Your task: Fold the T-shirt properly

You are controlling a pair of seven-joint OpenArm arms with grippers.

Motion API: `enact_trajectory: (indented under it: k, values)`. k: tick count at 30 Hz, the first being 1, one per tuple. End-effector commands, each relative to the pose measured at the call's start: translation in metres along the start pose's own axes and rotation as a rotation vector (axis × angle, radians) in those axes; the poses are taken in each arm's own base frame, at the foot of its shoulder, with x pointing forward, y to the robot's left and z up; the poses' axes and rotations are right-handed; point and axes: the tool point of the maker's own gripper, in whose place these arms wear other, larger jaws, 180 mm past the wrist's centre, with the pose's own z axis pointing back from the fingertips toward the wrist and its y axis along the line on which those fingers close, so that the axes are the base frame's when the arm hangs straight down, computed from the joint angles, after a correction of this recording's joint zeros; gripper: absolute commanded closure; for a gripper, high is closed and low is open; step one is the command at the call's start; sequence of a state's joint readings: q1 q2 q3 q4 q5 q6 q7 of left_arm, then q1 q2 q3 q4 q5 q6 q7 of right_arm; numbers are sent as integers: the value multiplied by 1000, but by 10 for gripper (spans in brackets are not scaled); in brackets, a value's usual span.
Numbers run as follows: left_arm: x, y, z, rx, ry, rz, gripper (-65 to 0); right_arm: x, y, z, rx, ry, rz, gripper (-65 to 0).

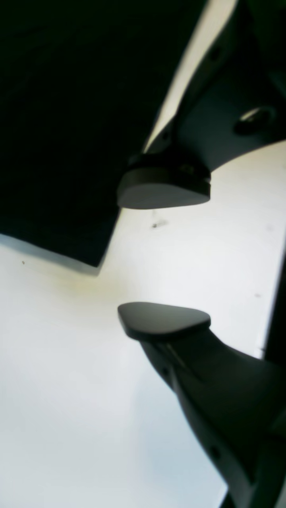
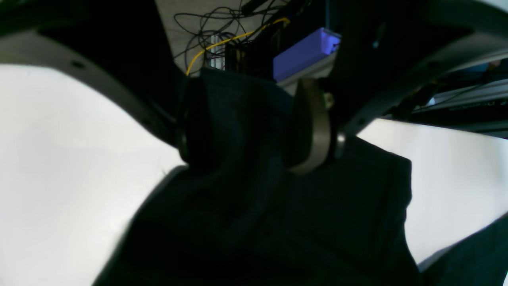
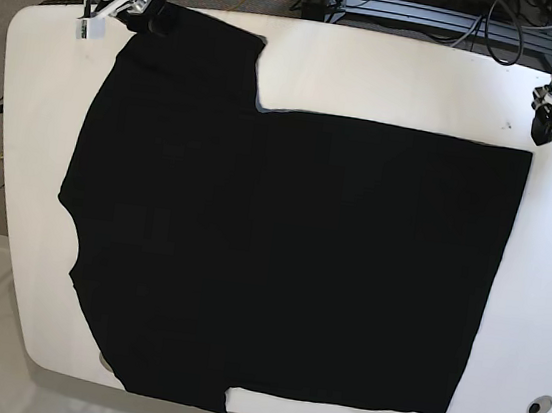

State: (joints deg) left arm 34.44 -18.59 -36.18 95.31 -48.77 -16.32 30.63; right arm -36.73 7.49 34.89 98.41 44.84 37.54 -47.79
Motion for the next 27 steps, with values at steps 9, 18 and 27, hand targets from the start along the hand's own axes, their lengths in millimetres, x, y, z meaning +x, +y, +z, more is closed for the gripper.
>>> enact_trajectory:
  k: [9, 18, 27]
  values:
    - [4, -6, -9, -28, -15, 2, -343, -13, 4, -1, 1, 62, 33, -309]
    - [2, 0, -15, -26, -16, 39, -344, -8, 3, 0, -1, 46, 29, -309]
    - [-1, -5, -12, -53, -12, 22, -344, -7, 5, -1, 9, 38, 22, -306]
